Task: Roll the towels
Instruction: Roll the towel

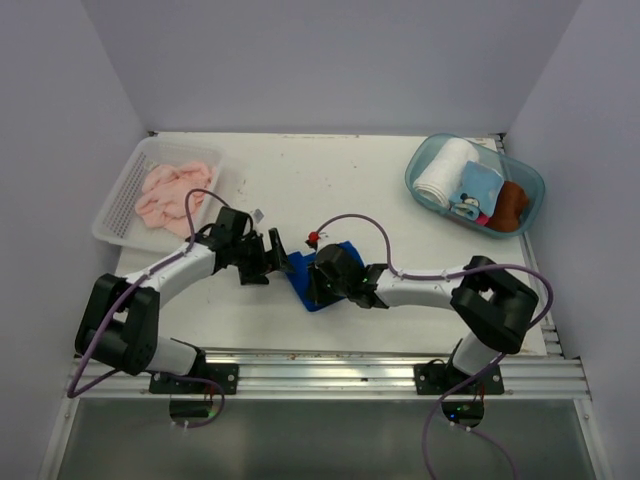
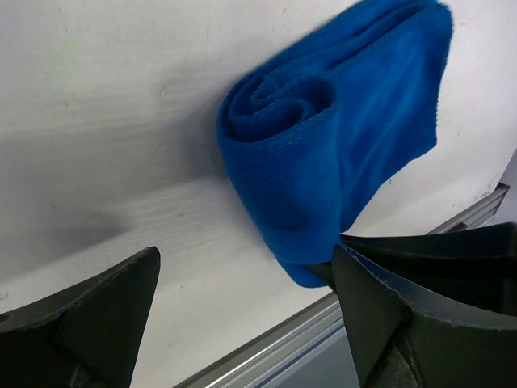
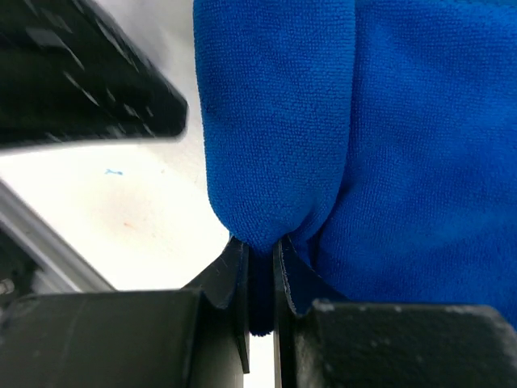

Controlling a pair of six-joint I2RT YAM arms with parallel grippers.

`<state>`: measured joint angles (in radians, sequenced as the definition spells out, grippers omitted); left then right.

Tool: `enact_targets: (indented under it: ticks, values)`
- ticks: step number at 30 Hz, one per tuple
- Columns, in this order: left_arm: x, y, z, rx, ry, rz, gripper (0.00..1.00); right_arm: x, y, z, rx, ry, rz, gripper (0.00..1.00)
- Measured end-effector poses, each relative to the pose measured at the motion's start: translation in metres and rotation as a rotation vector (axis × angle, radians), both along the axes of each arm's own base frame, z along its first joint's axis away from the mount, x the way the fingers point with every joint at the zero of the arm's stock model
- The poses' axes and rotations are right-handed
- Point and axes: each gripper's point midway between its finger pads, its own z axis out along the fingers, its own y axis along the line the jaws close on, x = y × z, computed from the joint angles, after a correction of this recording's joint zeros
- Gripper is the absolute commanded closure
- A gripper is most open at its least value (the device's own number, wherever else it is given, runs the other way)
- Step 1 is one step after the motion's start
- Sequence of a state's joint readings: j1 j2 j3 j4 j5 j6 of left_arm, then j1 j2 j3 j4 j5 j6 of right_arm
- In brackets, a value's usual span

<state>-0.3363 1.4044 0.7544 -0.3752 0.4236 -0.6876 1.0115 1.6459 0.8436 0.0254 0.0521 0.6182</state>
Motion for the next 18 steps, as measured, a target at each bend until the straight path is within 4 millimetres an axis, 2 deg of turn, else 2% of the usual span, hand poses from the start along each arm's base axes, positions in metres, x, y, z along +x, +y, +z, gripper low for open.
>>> enact_targets:
  ticks: [5,11,14,18]
  values:
    - [-0.016,-0.002,-0.024,-0.025,0.067,-0.016,0.1,-0.004,0.004,0.001,0.1,0.074,0.023,1.0]
    - [-0.007,-0.011,-0.022,-0.073,0.037,-0.02,0.17,-0.019,0.014,0.004,0.191,0.149,0.098,1.0]
    - [-0.005,-0.014,-0.027,-0.083,0.047,-0.022,0.27,-0.023,0.017,0.003,0.221,0.181,0.118,1.0]
    - [-0.006,-0.018,-0.031,-0.09,0.059,-0.027,0.46,-0.02,0.016,0.003,0.248,0.209,0.113,1.0]
